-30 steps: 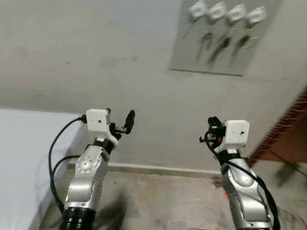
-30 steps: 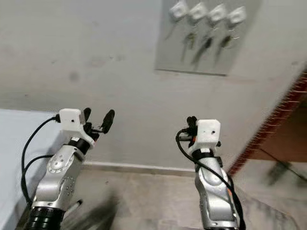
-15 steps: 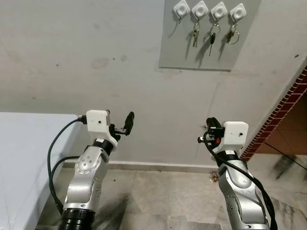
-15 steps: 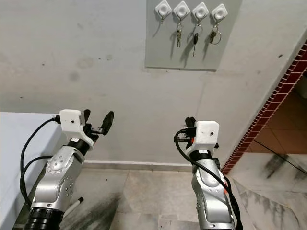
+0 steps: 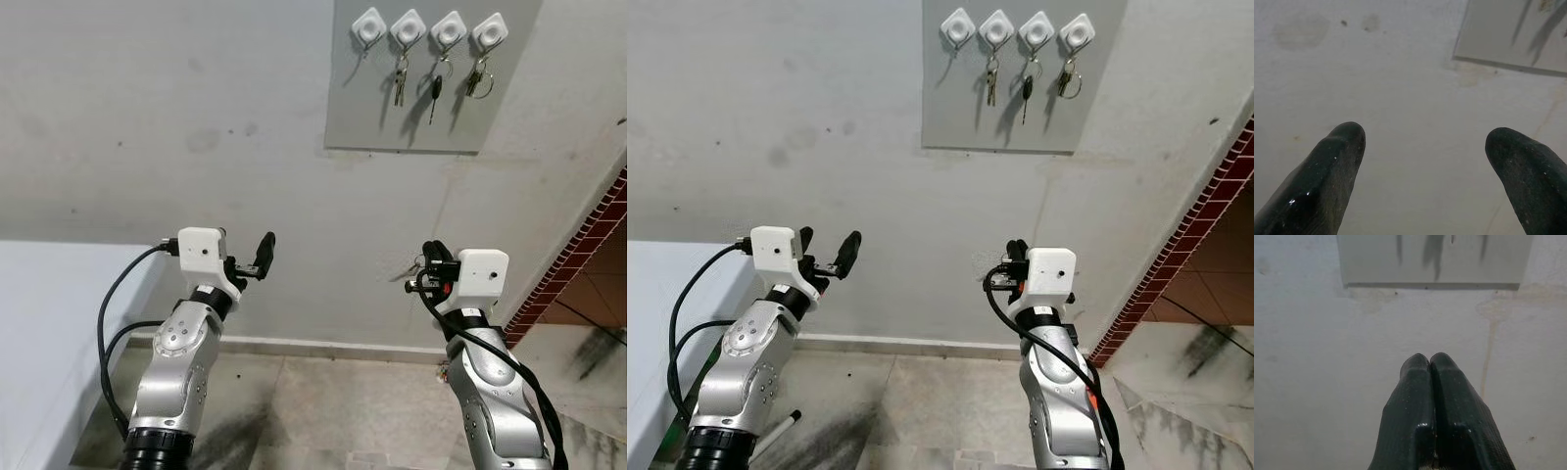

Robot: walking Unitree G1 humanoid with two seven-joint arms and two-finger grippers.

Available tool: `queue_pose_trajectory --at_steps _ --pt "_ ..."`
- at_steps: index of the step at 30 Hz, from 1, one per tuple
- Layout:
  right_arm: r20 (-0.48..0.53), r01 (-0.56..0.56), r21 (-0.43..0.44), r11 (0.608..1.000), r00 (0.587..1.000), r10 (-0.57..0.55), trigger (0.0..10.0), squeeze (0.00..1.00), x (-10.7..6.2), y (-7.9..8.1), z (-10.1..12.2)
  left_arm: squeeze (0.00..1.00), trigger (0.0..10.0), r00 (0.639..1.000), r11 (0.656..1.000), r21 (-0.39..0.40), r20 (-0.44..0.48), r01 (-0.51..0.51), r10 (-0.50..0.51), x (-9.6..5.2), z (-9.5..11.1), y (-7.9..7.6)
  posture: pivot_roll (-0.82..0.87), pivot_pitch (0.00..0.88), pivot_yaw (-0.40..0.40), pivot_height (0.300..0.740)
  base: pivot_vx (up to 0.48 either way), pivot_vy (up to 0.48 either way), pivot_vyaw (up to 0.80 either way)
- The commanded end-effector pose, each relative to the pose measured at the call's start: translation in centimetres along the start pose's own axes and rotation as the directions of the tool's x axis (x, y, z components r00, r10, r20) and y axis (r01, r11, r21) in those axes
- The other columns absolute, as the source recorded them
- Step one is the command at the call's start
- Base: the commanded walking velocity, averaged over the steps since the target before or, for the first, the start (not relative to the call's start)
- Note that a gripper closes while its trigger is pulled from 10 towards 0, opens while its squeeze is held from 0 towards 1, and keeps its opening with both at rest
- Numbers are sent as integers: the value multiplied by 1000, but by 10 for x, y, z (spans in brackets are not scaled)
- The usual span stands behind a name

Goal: Hang keys on a hook

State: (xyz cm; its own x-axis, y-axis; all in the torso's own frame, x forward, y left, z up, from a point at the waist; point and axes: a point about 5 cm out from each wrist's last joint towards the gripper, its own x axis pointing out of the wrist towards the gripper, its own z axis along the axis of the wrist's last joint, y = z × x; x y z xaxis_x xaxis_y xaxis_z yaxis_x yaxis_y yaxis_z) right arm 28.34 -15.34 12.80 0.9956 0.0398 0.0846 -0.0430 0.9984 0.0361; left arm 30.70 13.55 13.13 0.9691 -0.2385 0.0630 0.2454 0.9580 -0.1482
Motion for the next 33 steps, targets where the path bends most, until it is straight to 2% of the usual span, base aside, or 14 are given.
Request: queue_pose_trajectory --at_steps 1,15,33 --pt "22 -11 3 1000 1000 11 10000 0 1 2 5 0 10000 1000 1000 4 -2 -8 8 0 2 2 -32 48 -5 740 326 0 0" --pt "21 -17 3 1000 1000 16 10000 0 0 4 5 0 10000 1000 1000 -4 -2 -9 9 -1 2 1 -32 46 -6 740 324 0 0" --pt "22 -17 7 1000 1000 17 10000 0 0 5 5 0 10000 1000 1000 10 -1 -2 2 0 2 0 -34 47 -4 740 480 0 0"
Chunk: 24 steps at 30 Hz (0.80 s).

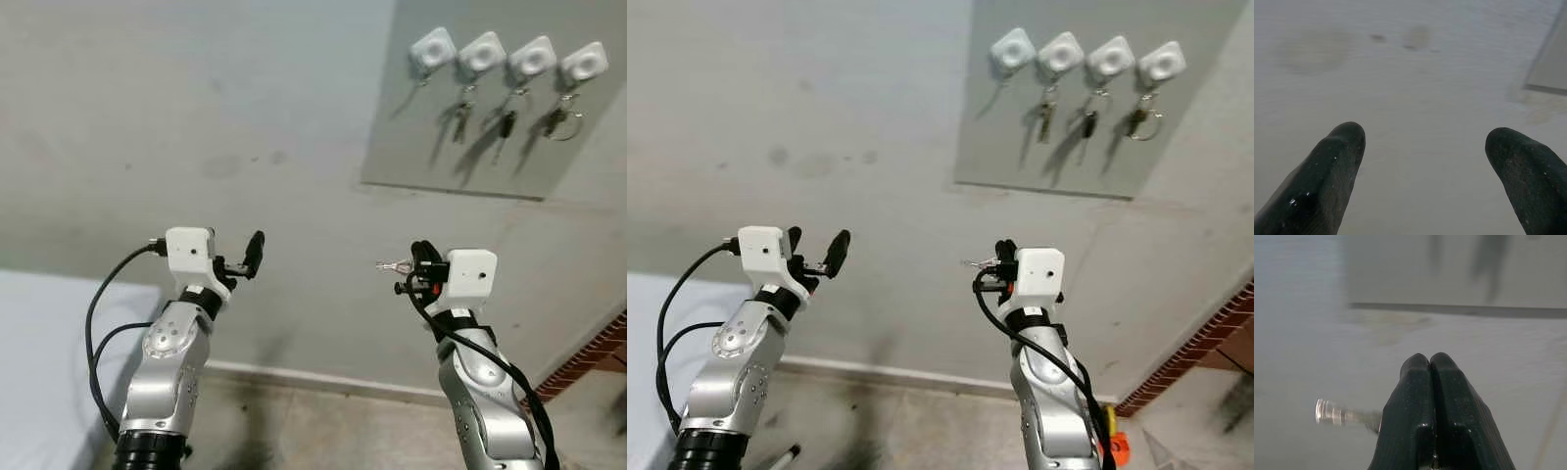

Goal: Hang keys on a hook

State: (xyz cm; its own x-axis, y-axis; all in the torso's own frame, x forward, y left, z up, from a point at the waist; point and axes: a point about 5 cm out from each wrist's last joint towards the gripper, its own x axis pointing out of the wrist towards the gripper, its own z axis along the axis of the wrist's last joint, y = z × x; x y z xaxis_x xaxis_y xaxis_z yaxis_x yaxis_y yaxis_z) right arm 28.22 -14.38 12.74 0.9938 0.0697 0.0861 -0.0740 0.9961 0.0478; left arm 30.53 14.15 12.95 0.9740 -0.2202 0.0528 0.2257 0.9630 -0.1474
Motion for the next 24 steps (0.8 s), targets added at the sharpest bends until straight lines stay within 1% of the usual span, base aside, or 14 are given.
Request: queue_pose_trajectory --at_steps 1,10,12,13,16,17,18,21,22,23,24 --pt "22 13 -8 1000 1000 -13 10000 0 1 -5 6 0 10000 1000 1000 6 6 18 -18 3 3 -6 -34 47 -4 740 480 0 0" --pt "22 11 -9 1000 1000 -11 10000 0 1 -4 6 0 10000 1000 1000 -2 9 22 -22 3 3 -7 -34 43 -6 740 480 0 0" --pt "22 9 -11 1000 1000 -8 10000 0 1 -5 5 0 10000 999 999 -20 28 29 -28 2 4 -9 -34 45 -6 740 0 0 0" --pt "20 7 -11 1000 1000 -7 10000 0 1 -5 5 0 10000 999 999 -23 24 30 -30 2 4 -10 -34 44 -8 740 0 0 0" --pt "14 -2 -17 1000 1000 2 10000 0 1 -4 4 0 10000 998 998 -1 32 56 -56 3 7 -14 -34 46 -10 740 0 0 0" --pt "13 -14 -15 1000 1000 14 10000 0 1 -3 5 0 10000 993 994 23 47 103 -104 2 10 -19 -34 46 -10 740 0 0 0" --pt "14 -33 -20 999 999 34 10000 0 2 -2 6 0 10000 985 984 75 60 158 -163 2 15 -28 -32 46 -11 740 0 0 0" --pt "22 -75 -30 997 997 76 10000 0 5 1 9 0 10000 966 964 117 79 238 -248 2 21 -42 -31 47 -12 740 0 0 0" --pt "23 -84 -34 996 996 85 10000 0 6 1 9 0 10000 961 959 130 86 252 -264 1 22 -44 -31 47 -12 740 0 0 0" --pt "29 -135 -108 985 990 139 10000 0 8 6 11 0 10000 953 950 146 84 277 -291 2 24 -49 -34 47 -8 740 0 0 0" --pt "35 -167 -134 977 984 173 10000 0 9 8 13 0 10000 947 945 142 91 295 -309 2 26 -53 -34 47 -8 740 0 0 0"
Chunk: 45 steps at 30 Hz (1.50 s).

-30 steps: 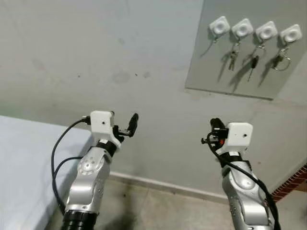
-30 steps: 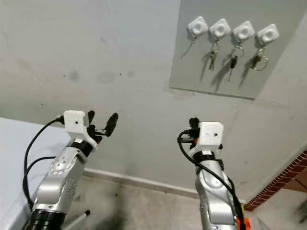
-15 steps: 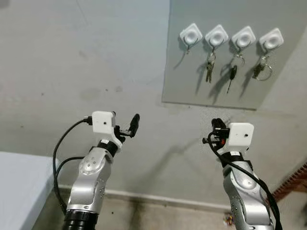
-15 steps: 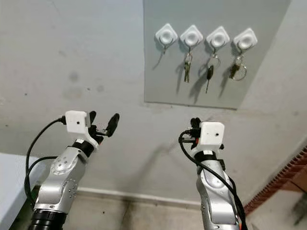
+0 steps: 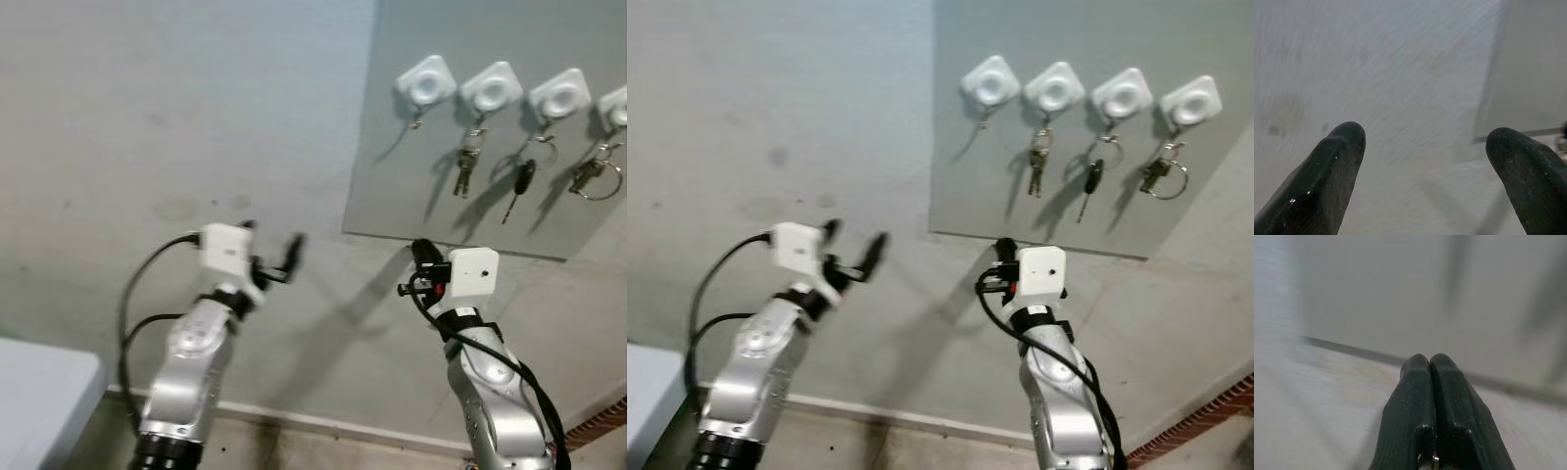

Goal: Hang keys on a hook

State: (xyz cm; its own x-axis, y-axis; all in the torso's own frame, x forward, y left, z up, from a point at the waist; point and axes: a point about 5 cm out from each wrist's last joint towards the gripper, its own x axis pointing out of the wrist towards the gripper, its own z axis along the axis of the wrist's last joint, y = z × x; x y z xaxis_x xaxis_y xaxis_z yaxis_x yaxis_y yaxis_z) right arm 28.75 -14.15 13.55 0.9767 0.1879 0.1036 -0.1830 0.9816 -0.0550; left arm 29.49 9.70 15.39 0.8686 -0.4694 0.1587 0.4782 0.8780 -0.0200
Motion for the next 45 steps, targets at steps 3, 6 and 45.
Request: queue_pose_trajectory --at_steps 3,6,45 --pt "45 -80 -26 996 996 81 10000 0 9 3 11 0 10000 997 995 63 29 76 -78 5 11 -9 -35 53 -7 740 0 0 0" --pt "53 -80 -12 997 995 81 10000 0 10 0 15 0 10000 995 993 80 31 90 -92 6 12 -11 -33 55 -7 740 0 0 0" --pt "46 -126 92 988 991 123 10000 0 -7 13 12 0 10000 999 996 -84 -9 -34 33 -6 10 -4 -32 90 -13 740 0 0 0"
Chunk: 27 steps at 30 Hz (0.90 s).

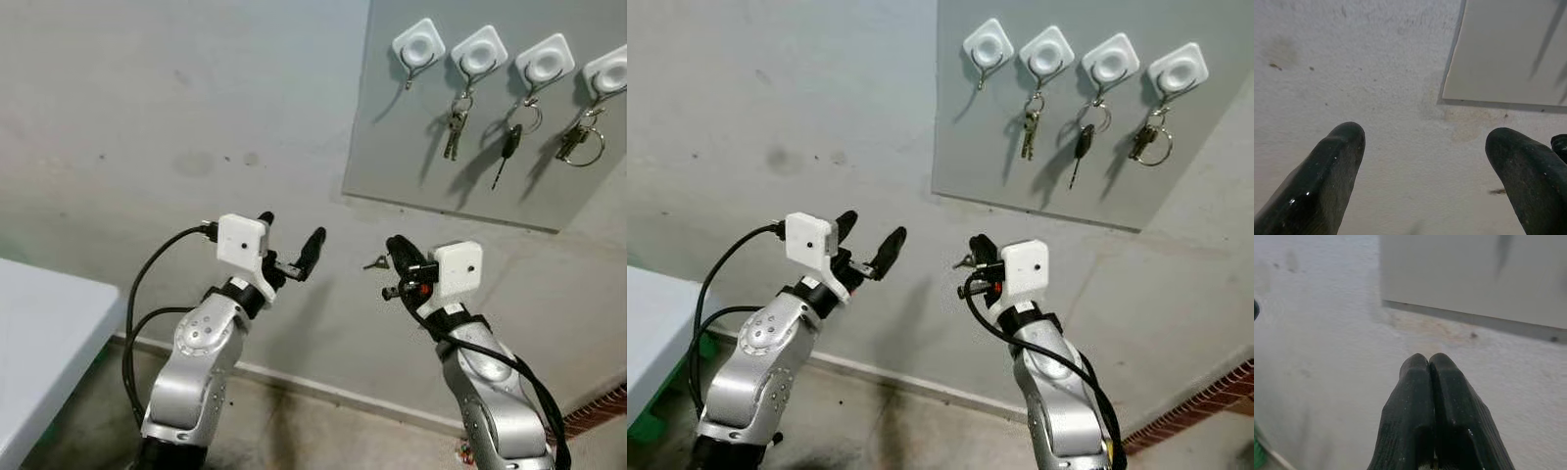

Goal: Hang keys on a hook

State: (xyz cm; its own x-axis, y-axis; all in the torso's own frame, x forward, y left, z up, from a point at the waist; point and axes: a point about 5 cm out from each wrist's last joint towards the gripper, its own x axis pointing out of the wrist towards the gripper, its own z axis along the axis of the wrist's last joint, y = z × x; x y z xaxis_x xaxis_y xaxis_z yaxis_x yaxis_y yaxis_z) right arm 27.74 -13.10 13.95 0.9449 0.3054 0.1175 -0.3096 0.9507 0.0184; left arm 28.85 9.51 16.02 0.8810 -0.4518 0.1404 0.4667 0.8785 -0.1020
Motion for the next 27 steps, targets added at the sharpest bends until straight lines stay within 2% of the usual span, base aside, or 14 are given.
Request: queue_pose_trajectory --at_steps 1,8,12,17,22,27 --pt "25 0 14 1000 1000 0 10000 0 1 2 7 0 10000 1000 1000 -9 10 -13 13 -2 3 1 -32 90 -13 740 0 0 0" --pt "50 -20 -4 1000 999 20 10000 0 6 0 15 0 10000 997 995 76 43 59 -62 1 16 -2 -31 87 -12 740 0 0 0" --pt "101 -89 -21 996 991 91 10000 0 15 1 33 0 10000 987 984 122 73 133 -143 7 28 -10 -36 83 -8 740 0 0 0" --pt "148 -162 -32 986 975 165 10000 0 19 6 50 0 10000 973 966 164 89 199 -215 9 37 -21 -39 82 -3 740 0 0 0" --pt "194 -252 7 968 950 245 10000 0 16 14 64 0 10000 962 954 187 96 233 -254 8 40 -27 -41 85 3 740 0 0 0" --pt "263 -354 72 933 909 324 10000 0 13 23 83 0 10000 946 938 205 112 278 -305 6 49 -33 -38 88 8 740 0 0 0"
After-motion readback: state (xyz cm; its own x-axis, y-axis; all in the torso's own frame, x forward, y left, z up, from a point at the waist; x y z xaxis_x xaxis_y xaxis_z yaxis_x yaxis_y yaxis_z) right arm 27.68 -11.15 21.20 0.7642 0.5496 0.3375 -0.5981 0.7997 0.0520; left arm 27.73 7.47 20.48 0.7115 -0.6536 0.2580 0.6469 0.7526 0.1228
